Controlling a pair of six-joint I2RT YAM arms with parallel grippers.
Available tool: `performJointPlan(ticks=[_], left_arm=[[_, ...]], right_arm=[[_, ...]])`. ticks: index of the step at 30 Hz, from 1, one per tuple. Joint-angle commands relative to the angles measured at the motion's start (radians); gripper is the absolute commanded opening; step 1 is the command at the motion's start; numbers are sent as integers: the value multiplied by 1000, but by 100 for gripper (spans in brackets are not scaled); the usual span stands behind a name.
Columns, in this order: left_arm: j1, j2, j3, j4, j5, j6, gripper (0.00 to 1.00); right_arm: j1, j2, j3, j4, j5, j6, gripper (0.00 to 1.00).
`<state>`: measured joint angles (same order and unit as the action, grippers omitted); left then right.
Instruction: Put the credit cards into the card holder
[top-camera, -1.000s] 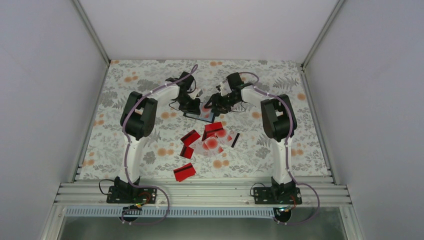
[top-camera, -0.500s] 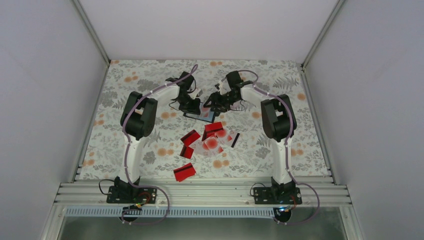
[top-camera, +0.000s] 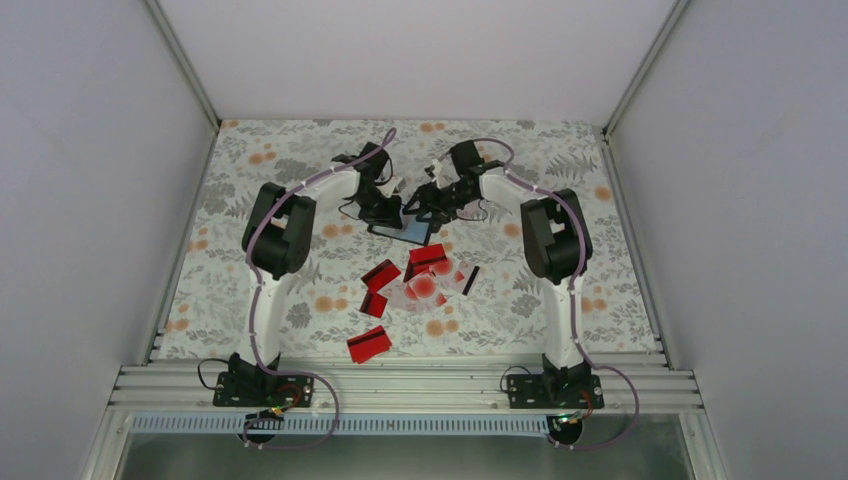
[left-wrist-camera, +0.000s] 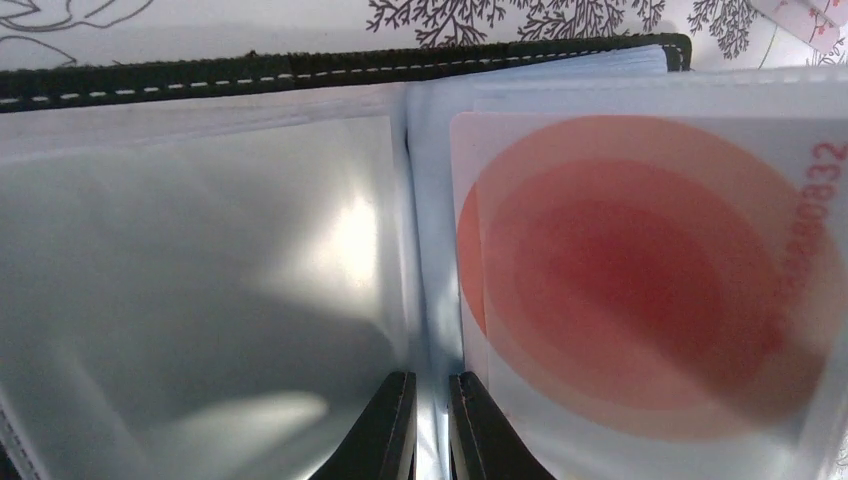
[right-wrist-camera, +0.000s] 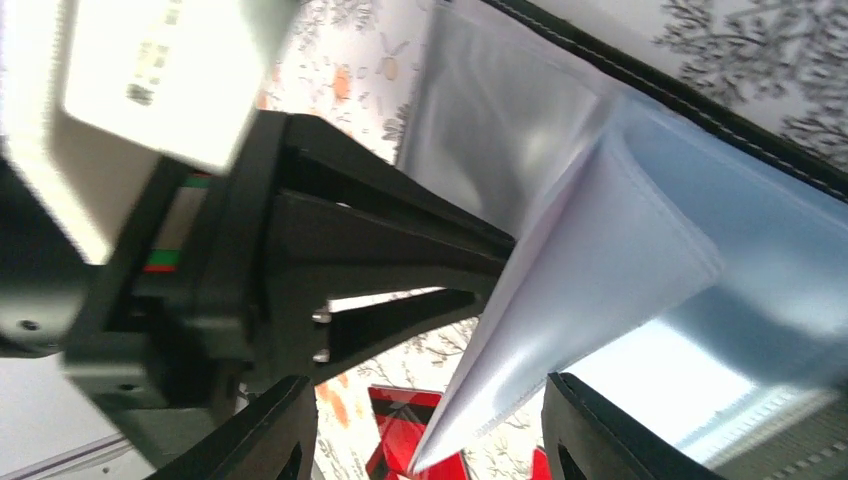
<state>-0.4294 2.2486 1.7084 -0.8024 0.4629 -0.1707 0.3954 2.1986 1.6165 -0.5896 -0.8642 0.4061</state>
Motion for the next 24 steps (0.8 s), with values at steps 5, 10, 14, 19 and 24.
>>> performJointPlan(ticks=[5, 10, 14, 19, 24], left_arm=[[2, -7, 14, -7, -13, -36, 11], [42, -79, -39, -1, -48, -64, 11], [85, -144, -89, 7, -58, -80, 12], [133, -215, -156, 11, -81, -87, 12], [172, -300, -262, 40, -102, -94, 12]], right_arm=[[35, 32, 74, 40, -93, -15, 57], [50, 69, 111, 47, -113, -7, 58], [59, 114, 161, 48, -130, -1, 58], [66, 173, 239, 52, -154, 15, 58], [70, 218, 304, 66, -189, 26, 59]])
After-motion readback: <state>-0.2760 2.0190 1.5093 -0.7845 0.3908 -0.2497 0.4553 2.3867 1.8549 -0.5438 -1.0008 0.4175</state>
